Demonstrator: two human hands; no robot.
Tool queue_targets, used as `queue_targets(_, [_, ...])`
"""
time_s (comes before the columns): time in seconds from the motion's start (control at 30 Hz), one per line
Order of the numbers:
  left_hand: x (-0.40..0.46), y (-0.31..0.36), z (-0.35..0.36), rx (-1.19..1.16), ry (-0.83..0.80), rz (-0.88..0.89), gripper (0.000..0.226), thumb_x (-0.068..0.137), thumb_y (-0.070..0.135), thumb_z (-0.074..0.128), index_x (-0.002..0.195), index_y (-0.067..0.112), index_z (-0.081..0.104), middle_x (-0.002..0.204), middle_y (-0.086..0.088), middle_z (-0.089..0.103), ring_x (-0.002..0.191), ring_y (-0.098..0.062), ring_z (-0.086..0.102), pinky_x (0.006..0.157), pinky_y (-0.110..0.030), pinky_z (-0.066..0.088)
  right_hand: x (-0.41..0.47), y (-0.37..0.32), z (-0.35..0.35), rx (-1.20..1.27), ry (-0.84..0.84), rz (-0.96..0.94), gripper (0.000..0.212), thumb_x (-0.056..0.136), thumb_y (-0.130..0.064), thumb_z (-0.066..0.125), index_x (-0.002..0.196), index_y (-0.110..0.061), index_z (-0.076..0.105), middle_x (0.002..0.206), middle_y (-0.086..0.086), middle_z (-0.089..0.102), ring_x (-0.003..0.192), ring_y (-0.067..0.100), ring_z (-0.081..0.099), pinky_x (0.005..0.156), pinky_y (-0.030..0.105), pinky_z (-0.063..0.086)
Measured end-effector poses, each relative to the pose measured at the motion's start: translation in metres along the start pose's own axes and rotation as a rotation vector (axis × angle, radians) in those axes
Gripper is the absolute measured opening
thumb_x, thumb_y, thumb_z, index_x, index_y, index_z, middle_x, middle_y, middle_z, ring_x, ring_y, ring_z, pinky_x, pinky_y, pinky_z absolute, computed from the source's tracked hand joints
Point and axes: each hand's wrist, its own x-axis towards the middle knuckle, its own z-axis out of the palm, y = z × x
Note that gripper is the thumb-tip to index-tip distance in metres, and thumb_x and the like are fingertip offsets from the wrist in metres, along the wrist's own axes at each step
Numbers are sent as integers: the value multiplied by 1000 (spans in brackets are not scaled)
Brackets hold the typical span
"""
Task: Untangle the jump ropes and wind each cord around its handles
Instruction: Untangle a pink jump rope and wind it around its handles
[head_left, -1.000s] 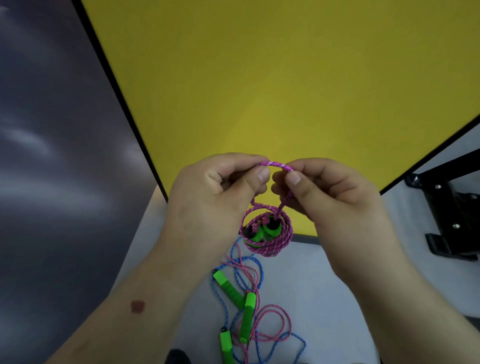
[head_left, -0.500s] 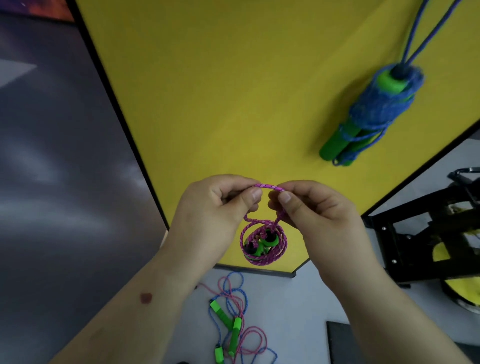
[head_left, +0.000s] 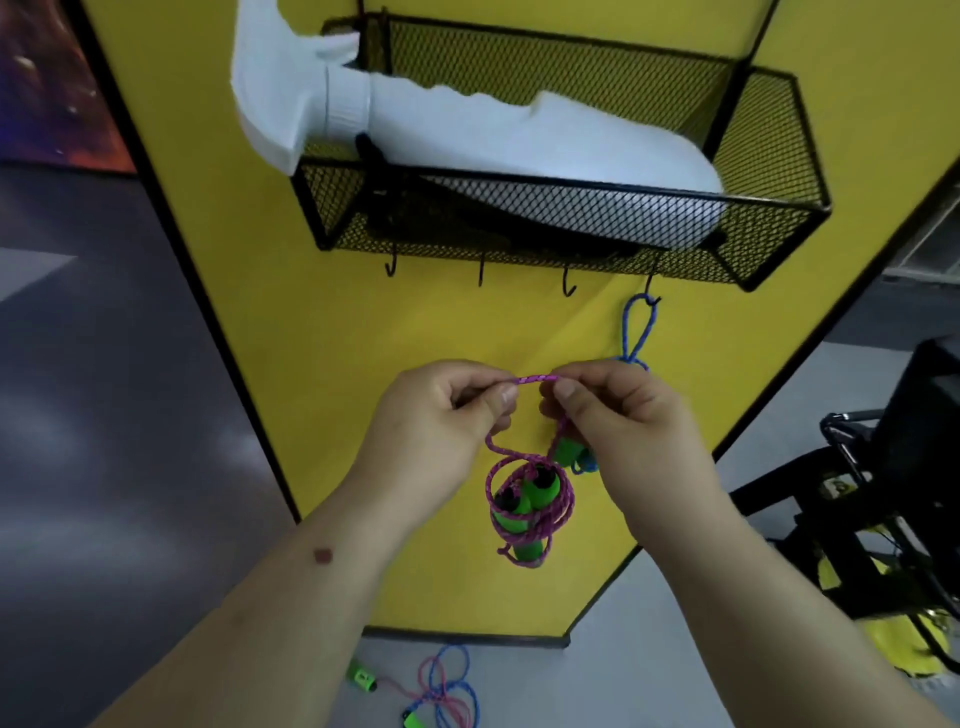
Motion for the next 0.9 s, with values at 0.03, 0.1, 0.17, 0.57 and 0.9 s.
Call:
queue_targets(0.03, [7, 6, 3, 16, 9, 19, 11, 94, 18, 67, 95, 22, 77, 77, 5, 75, 74, -6, 71, 78, -33, 59, 7, -6, -3, -21, 11, -16, 10, 96, -20, 65, 97, -22, 74, 85, 0, 77, 83, 11, 73, 78, 33, 58])
queue_targets(0.1, [22, 17, 10, 54, 35, 64, 12, 95, 19, 65, 97, 23, 76, 78, 7, 75, 75, -3, 71, 77, -30, 59, 23, -15, -9, -37, 36, -41, 10, 97, -19, 64, 97, -21, 74, 86, 1, 77, 84, 12, 73, 79, 36, 60])
queue_targets(0.17, [36, 25, 15, 64, 75, 105, 14, 94, 20, 66, 95, 29, 76, 78, 9, 75, 76, -2, 71, 77, -31, 59, 39, -22, -14, -61, 67, -84, 10, 96, -18, 65, 96, -23, 74, 85, 1, 77, 83, 14, 74, 80, 39, 60])
queue_targets(0.57, [75, 27, 46, 230, 282, 183, 14, 93, 23, 64, 87, 21, 76, 73, 1, 73, 71, -23, 68, 67, -42, 54, 83, -14, -16, -16, 133, -71, 20, 96, -11, 61, 83, -22, 71, 81, 4, 73, 79, 21, 72, 83, 49, 59])
queue_targets(0.9, [81, 3, 51, 36, 197, 81, 13, 94, 22, 66, 98, 25, 78, 76, 10, 73, 69, 0, 65, 66, -19, 49, 81, 4, -10, -178, 117, -52, 11, 95, -14, 63, 97, -13, 74, 82, 7, 75, 76, 23, 70, 74, 41, 59])
